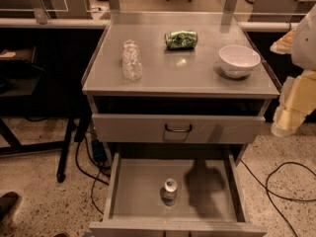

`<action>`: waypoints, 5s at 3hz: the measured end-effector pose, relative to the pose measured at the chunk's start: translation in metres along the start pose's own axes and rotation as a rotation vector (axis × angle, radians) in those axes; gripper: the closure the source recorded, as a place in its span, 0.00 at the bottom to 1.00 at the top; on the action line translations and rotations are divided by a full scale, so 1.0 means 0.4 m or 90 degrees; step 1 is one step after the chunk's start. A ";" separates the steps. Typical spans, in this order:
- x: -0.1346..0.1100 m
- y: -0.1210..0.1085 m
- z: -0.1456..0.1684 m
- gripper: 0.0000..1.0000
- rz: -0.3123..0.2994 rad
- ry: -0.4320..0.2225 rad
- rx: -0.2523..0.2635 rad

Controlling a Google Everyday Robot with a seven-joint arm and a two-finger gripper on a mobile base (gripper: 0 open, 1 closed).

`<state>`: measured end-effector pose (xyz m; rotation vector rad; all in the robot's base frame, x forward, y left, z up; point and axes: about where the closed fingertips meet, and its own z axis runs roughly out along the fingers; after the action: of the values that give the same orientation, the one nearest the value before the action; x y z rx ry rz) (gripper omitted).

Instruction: Pick redbull can from middle drawer and place on counter

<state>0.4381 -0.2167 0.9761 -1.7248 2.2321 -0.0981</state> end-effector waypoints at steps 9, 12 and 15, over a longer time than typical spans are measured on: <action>0.154 0.239 0.739 0.00 0.130 -0.187 -0.215; 0.171 0.236 0.829 0.00 0.143 -0.218 -0.222; 0.149 0.306 1.072 0.00 0.170 -0.371 -0.267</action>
Offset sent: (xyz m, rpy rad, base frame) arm -0.0201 -0.0269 -0.1714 0.2238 0.1702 -0.0622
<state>0.4351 -0.1812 0.5275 -1.3612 2.0822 0.8716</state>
